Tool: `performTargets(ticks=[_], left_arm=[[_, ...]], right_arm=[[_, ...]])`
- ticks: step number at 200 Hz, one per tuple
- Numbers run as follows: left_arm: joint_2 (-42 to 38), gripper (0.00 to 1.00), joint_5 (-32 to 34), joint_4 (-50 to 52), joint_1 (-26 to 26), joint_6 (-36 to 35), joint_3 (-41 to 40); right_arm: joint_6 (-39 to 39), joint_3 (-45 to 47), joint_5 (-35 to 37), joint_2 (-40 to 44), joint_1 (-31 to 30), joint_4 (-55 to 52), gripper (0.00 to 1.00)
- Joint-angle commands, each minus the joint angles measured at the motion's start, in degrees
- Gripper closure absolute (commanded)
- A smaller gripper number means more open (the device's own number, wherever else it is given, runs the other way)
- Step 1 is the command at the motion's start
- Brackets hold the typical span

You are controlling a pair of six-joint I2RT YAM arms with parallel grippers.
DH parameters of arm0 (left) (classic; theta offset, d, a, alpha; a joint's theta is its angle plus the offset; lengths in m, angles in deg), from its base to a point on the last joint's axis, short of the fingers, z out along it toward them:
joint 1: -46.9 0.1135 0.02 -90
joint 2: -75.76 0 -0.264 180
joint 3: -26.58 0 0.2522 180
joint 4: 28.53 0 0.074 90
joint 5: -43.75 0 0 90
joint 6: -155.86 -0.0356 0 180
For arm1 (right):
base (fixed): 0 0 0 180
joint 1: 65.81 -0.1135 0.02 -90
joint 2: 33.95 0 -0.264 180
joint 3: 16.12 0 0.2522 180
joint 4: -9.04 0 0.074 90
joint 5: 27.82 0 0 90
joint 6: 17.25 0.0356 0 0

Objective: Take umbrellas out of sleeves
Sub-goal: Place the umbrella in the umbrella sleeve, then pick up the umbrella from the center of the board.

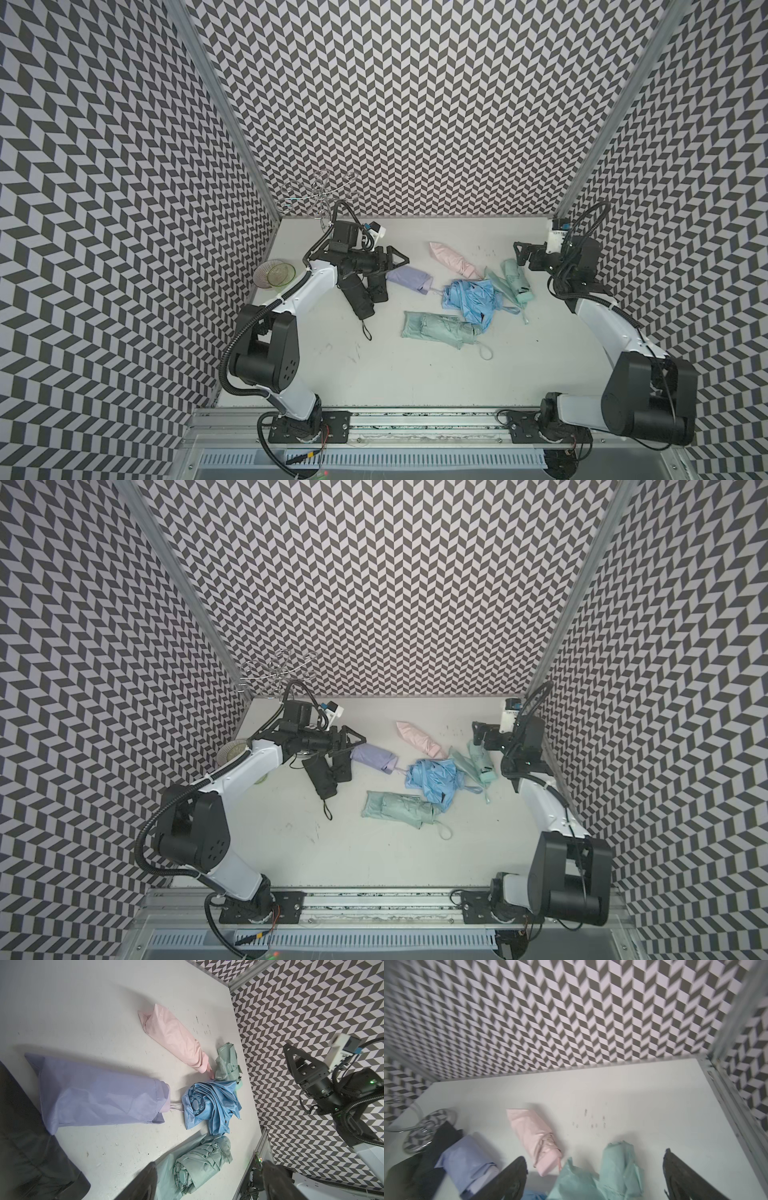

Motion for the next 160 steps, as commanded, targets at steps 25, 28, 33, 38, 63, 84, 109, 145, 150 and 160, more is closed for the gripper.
performTargets(ticks=[25,28,33,38,63,84,109,145,150,160], left_arm=[[-3.28,0.2,-1.96,-2.71,-0.8,0.46,-3.71],[-3.42,0.2,-1.96,-2.76,-0.94,0.36,-3.8],[-3.64,0.2,-1.89,-2.67,-1.14,0.25,-3.9],[-3.92,0.2,-1.89,-2.59,-1.38,0.1,-4.04],[-4.95,0.2,-1.67,-1.76,-2.44,-1.02,-3.99],[-5.08,0.2,-1.16,0.08,-3.22,-2.68,-3.07],[-5.1,0.2,0.19,3.45,-4.73,-6.31,-1.23],[-4.72,0.19,1.35,5.67,-6.03,-8.05,-0.46],[-4.72,0.19,1.39,5.68,-6.18,-8.06,-0.57],[-4.59,0.19,1.37,5.68,-6.13,-8.0,-0.8]], right_arm=[[-10.72,-11.53,-5.36,-11.06,-10.63,-10.0,0.0],[-11.36,-12.41,-4.97,-12.15,-11.22,-11.03,0.0],[-12.32,-13.78,-4.35,-13.91,-12.27,-12.36,0.0],[-13.12,-15.0,-3.89,-15.66,-13.16,-13.43,0.0],[-13.58,-19.7,-2.77,-23.49,-16.01,-13.82,0.02],[-14.55,-23.88,-1.02,-29.88,-17.72,-13.78,0.0],[-16.47,-31.55,2.06,-37.65,-19.33,-18.52,0.0],[-17.3,-37.86,6.28,-44.74,-19.84,-20.73,0.0],[-17.48,-38.32,6.65,-45.49,-19.89,-20.82,0.0],[-18.16,-39.72,7.04,-47.03,-20.15,-21.85,0.0]])
